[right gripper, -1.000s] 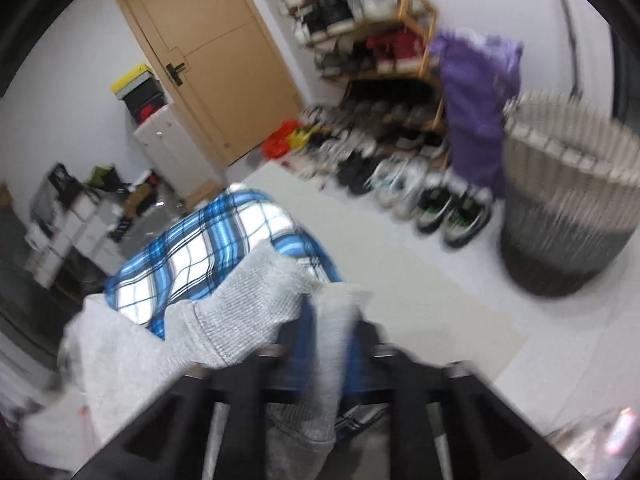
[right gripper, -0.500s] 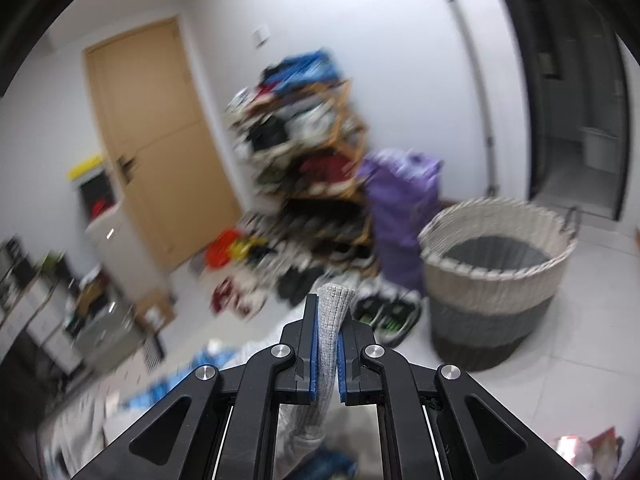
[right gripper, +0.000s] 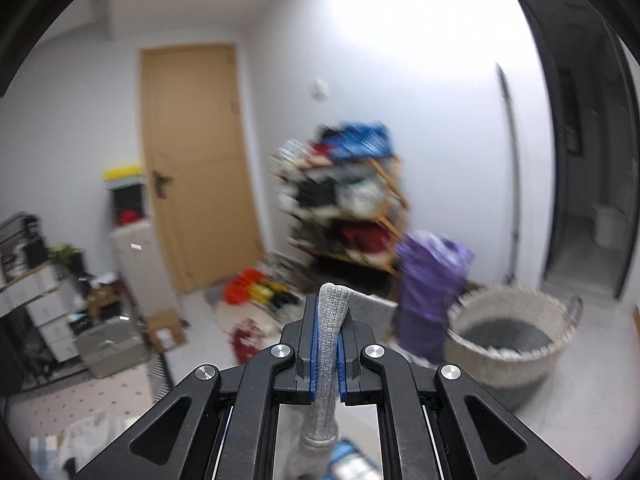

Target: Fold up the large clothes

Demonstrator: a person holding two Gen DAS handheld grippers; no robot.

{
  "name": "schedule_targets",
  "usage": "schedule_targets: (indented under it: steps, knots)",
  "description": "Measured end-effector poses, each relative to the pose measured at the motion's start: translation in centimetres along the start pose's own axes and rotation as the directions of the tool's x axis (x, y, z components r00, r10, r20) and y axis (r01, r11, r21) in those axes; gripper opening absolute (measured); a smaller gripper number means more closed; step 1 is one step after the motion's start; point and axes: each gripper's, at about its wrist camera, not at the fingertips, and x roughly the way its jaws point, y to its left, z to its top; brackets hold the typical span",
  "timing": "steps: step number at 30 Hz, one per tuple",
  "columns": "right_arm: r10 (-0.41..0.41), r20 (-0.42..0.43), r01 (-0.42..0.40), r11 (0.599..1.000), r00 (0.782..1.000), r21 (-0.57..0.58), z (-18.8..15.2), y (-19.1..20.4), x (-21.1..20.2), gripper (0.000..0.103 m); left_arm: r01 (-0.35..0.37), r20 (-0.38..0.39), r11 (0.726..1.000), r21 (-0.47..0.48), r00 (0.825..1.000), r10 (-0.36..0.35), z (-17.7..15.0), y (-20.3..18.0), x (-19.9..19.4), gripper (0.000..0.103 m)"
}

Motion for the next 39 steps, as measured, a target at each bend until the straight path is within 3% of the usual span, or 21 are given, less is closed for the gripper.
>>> schedule_targets:
  steps: [3, 6, 11, 15, 16, 17, 22, 25, 29, 31, 32, 33, 34, 35, 36, 37, 39]
  knots:
    - [0.146, 0.059, -0.143, 0.988, 0.988, -0.055, 0.4, 4.6, -4.2, 0.007, -0.034, 0.010, 0.999, -0.026, 0.999, 0.034, -0.8, 1.6, -0.8, 0.102]
    - [0.303, 0.072, -0.291, 0.947, 0.950, -0.137, -0.4, 10.4, -8.2, 0.007, -0.072, 0.013, 0.996, -0.062, 0.997, 0.073, -1.5, 3.2, -1.7, 0.102]
    - [0.537, -0.056, -0.537, 0.819, 0.841, -0.202, -4.7, 21.3, -11.5, 0.007, -0.123, 0.018, 0.980, -0.155, 0.992, 0.128, -3.0, 6.5, -3.3, 0.102]
    - [0.634, -0.197, -0.664, 0.710, 0.748, -0.235, -10.9, 30.1, -12.6, 0.007, -0.172, 0.019, 0.965, -0.199, 0.984, 0.179, -3.9, 8.1, -4.6, 0.102]
    - [0.652, -0.260, -0.702, 0.675, 0.712, -0.230, -13.2, 32.6, -12.6, 0.007, -0.188, 0.019, 0.960, -0.208, 0.980, 0.196, -4.2, 8.6, -4.9, 0.102]
    - [0.661, -0.296, -0.722, 0.656, 0.690, -0.220, -14.6, 34.0, -12.6, 0.007, -0.196, 0.020, 0.957, -0.214, 0.979, 0.204, -4.3, 8.8, -5.1, 0.102]
    - [0.674, -0.511, -0.826, 0.544, 0.533, -0.144, -26.6, 42.0, -12.6, 0.007, -0.213, 0.002, 0.936, -0.282, 0.975, 0.222, -5.9, 10.7, -5.3, 0.102]
    - [0.648, -0.614, -0.857, 0.507, 0.450, -0.093, -33.4, 45.2, -13.0, 0.007, -0.209, -0.010, 0.928, -0.308, 0.976, 0.216, -6.3, 11.4, -5.2, 0.102]
    - [0.604, -0.710, -0.873, 0.488, 0.362, -0.030, -40.0, 47.1, -13.4, 0.007, -0.213, 0.001, 0.928, -0.306, 0.975, 0.224, -6.6, 11.6, -5.7, 0.102]
    - [0.586, -0.735, -0.878, 0.478, 0.341, -0.027, -41.9, 47.2, -14.4, 0.008, -0.211, 0.005, 0.929, -0.305, 0.975, 0.223, -6.8, 11.6, -5.9, 0.102]
    - [0.579, -0.751, -0.885, 0.465, 0.319, -0.017, -42.9, 47.5, -14.5, 0.010, -0.208, 0.006, 0.929, -0.306, 0.975, 0.220, -6.9, 11.3, -5.9, 0.102]
    - [0.570, -0.774, -0.898, 0.440, 0.277, 0.003, -43.7, 48.0, -14.7, 0.011, -0.204, 0.007, 0.929, -0.308, 0.976, 0.216, -6.9, 11.7, -5.9, 0.102]
    - [0.561, -0.791, -0.908, 0.419, 0.244, 0.017, -44.3, 48.5, -14.9, 0.016, -0.201, 0.006, 0.930, -0.309, 0.977, 0.213, -7.0, 11.6, -5.9, 0.102]
    - [0.559, -0.797, -0.913, 0.407, 0.228, 0.024, -44.6, 48.8, -15.2, 0.037, -0.198, 0.007, 0.930, -0.310, 0.977, 0.211, -7.0, 12.0, -6.0, 0.102]
    - [0.560, -0.808, -0.926, 0.374, 0.184, 0.049, -44.9, 48.9, -15.5, 0.055, -0.198, 0.007, 0.930, -0.310, 0.978, 0.210, -7.0, 11.9, -6.0, 0.102]
    - [0.563, -0.815, -0.939, 0.336, 0.134, 0.078, -45.1, 49.0, -16.0, 0.083, -0.197, 0.008, 0.931, -0.308, 0.978, 0.210, -7.1, 11.8, -6.0, 0.102]
    - [0.605, -0.793, -0.955, 0.271, 0.074, 0.118, -44.4, 48.3, -17.2, 0.084, -0.200, 0.011, 0.932, -0.303, 0.977, 0.213, -7.0, 12.2, -6.4, 0.102]
